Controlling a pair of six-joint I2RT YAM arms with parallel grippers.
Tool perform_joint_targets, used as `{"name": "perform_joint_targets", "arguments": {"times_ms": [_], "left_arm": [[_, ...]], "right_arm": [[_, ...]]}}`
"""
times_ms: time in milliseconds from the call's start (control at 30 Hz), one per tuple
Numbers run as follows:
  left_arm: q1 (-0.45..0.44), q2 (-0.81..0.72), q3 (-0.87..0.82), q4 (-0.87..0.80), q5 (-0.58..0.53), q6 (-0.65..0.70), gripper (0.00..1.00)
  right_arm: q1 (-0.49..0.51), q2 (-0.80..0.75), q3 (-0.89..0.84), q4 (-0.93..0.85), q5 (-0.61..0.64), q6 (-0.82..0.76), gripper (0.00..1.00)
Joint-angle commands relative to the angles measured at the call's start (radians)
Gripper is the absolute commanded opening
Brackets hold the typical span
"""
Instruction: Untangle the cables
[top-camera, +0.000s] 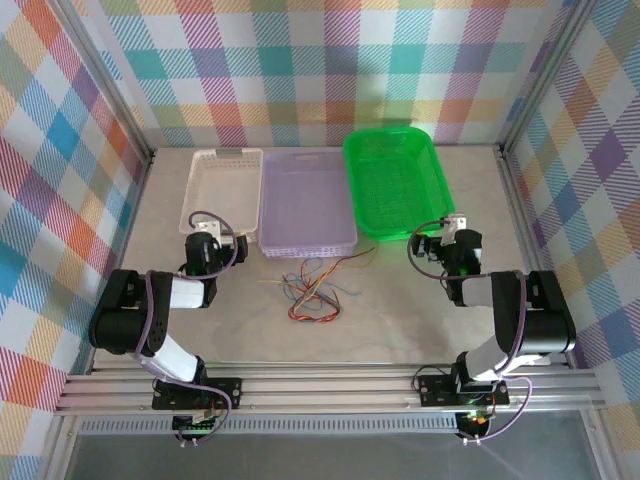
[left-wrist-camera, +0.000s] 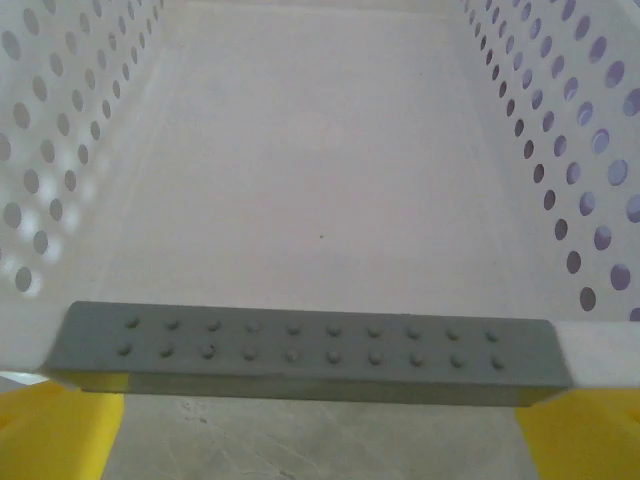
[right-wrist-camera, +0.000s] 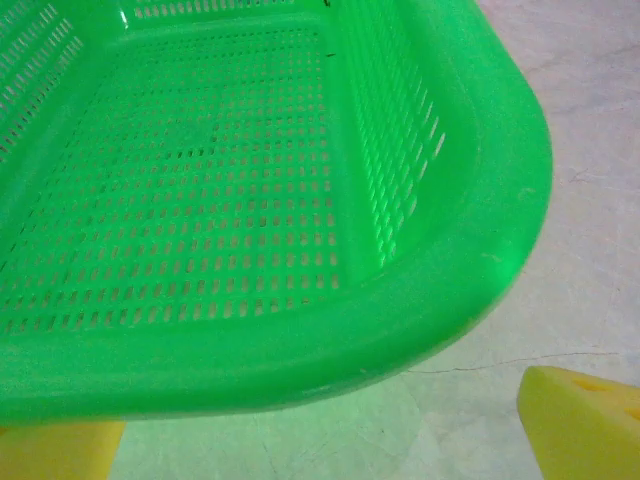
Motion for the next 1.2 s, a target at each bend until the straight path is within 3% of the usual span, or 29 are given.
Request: {"name": "perform_joint_targets", "arguments": {"times_ms": [0, 1067, 1167], "left_arm": [[0.004, -0.011, 0.003, 0.038, 0.012, 0.003, 1.0], [0.003, -0.01, 0.003, 0.037, 0.013, 0.0, 1.0], [0.004, -0.024, -0.001, 0.031, 0.005, -0.003, 1.0]], "right_arm": [[-0.01, -0.004, 0.012, 0.049, -0.011, 0.004, 1.0], [-0.006, -0.015, 0.013, 0.048, -0.023, -0.004, 1.0], [-0.005, -0.133, 0.062, -0.148, -0.119, -0.034, 1.0]]}}
